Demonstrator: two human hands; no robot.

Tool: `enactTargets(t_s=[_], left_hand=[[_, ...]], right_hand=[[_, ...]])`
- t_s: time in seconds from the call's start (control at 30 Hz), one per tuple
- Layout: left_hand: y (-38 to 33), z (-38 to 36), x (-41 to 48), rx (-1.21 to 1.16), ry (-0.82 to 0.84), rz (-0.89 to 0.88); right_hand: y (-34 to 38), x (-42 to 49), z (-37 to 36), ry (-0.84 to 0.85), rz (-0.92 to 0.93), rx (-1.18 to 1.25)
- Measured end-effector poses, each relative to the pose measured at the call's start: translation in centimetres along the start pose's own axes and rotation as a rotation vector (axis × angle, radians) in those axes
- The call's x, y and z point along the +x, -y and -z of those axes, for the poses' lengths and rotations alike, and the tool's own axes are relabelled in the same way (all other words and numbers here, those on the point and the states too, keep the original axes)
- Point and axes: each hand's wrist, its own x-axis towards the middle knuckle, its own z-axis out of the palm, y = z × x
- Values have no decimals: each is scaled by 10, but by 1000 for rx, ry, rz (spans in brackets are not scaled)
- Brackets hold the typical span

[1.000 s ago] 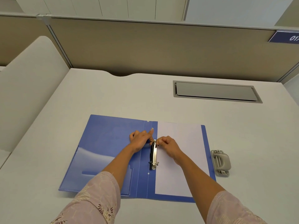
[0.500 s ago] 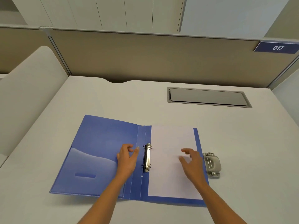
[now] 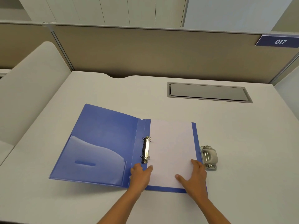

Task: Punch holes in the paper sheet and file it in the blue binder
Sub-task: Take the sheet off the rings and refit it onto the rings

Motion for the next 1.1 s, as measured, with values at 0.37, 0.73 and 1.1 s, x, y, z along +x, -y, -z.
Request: enactTargets(t_s=[0.37, 0.73, 1.1], left_hand=[[-16, -8, -7, -140, 204, 169], [-7, -33, -19, 343, -87, -30], [9, -43, -21, 695, -241, -199]], right_hand=[[4, -1, -3, -25, 5, -59], [6, 0, -3, -27, -38, -61], [29, 17, 7, 18, -338, -50]])
